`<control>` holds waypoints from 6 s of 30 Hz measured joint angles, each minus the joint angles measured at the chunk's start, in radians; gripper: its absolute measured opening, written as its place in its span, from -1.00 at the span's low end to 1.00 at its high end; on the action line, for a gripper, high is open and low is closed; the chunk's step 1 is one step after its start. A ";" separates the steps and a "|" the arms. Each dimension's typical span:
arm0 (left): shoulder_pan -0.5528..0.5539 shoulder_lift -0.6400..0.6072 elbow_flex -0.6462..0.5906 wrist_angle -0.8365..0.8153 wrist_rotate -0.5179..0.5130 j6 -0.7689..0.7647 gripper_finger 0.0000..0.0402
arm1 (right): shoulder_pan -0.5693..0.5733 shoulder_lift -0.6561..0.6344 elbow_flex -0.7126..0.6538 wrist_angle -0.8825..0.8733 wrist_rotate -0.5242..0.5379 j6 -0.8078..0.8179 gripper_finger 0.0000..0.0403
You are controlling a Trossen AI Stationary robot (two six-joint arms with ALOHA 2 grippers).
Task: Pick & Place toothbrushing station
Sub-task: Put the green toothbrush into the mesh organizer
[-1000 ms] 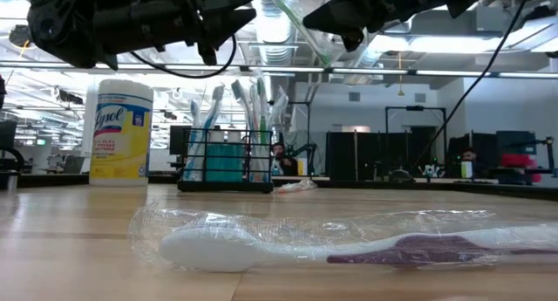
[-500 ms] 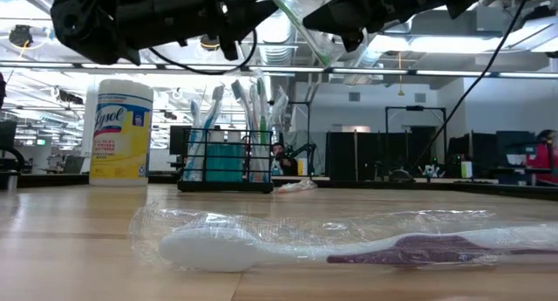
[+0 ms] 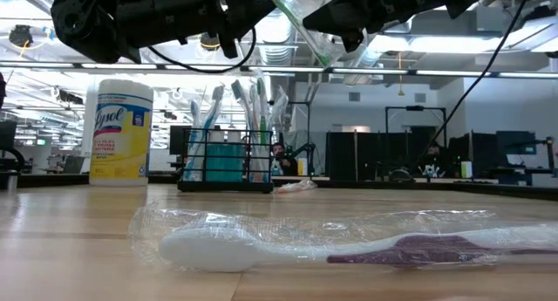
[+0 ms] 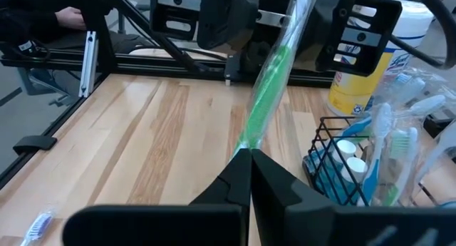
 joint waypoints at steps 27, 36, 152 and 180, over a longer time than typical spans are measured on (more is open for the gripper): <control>-0.006 0.000 0.000 0.015 0.000 -0.002 -0.97 | 0.000 0.001 0.000 0.000 0.000 0.000 -0.99; -0.006 -0.032 0.000 -0.008 0.000 -0.003 -0.97 | 0.000 0.001 0.000 0.002 0.000 -0.012 -0.66; 0.030 -0.511 -0.002 -1.294 -0.713 -0.248 -0.97 | 0.000 0.053 0.000 0.019 0.000 -0.018 -0.37; 0.028 -0.395 -0.038 -1.234 -0.768 -0.373 -0.97 | 0.000 0.053 0.000 0.016 0.000 -0.018 -0.37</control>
